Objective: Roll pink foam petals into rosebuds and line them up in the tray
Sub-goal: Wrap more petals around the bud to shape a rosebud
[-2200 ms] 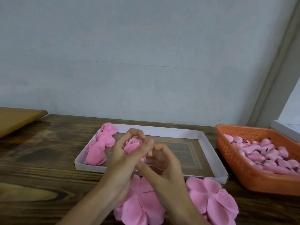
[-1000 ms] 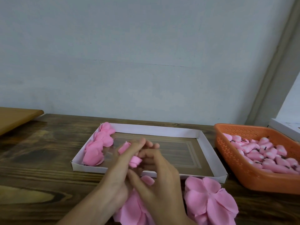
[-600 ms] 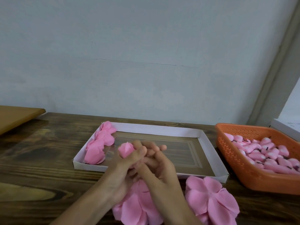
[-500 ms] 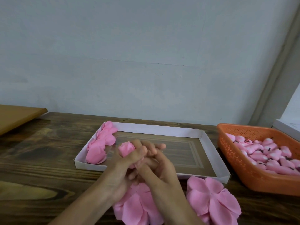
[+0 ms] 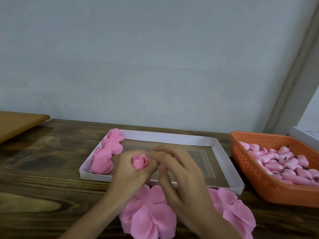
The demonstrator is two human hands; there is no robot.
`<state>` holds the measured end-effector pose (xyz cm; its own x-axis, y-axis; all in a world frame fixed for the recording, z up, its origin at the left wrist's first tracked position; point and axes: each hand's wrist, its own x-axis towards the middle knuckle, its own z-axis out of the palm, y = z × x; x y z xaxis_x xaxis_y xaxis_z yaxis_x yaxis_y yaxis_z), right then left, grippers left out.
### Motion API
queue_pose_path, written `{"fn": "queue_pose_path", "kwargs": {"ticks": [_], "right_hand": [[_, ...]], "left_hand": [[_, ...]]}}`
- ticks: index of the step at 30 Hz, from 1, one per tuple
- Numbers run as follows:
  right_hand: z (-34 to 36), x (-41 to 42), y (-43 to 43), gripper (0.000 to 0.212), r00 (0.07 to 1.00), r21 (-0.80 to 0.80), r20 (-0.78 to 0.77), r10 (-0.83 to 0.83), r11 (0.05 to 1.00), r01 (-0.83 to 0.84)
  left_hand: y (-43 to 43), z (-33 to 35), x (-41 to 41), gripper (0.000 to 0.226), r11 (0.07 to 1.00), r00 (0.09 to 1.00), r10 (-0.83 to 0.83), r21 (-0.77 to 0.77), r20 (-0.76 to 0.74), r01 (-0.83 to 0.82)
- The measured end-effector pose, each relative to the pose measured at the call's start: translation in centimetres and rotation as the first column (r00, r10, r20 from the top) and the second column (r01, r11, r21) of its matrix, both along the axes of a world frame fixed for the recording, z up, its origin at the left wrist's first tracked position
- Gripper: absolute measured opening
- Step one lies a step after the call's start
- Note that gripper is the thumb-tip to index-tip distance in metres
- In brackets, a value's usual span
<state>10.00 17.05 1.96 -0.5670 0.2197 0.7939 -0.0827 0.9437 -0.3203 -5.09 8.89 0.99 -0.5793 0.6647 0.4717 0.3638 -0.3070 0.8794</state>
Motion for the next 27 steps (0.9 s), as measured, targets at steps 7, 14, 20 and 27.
{"fn": "queue_pose_path", "kwargs": {"ticks": [7,14,20,27], "right_hand": [[-0.1,0.1,0.2,0.037,0.999,0.097,0.027,-0.025,0.995,0.023],[-0.4,0.1,0.5,0.034,0.999,0.078,0.047,-0.010,0.997,0.006],[-0.2,0.0,0.4,0.033,0.999,-0.091,0.026,0.032,0.995,-0.030],[-0.4,-0.4,0.1,0.003,0.993,-0.629,0.039,0.108,0.775,-0.059]], "left_hand": [[2.5,-1.1,3.6,0.039,0.868,0.986,0.152,-0.469,-0.064,-0.165],[0.8,-0.3,1.6,0.040,0.997,0.993,-0.079,-0.034,-0.088,0.076],[0.6,-0.6,0.9,0.031,0.986,0.986,-0.168,-0.011,-0.019,0.167],[0.8,-0.8,-0.1,0.052,0.972,0.910,-0.230,0.135,0.344,0.194]]}}
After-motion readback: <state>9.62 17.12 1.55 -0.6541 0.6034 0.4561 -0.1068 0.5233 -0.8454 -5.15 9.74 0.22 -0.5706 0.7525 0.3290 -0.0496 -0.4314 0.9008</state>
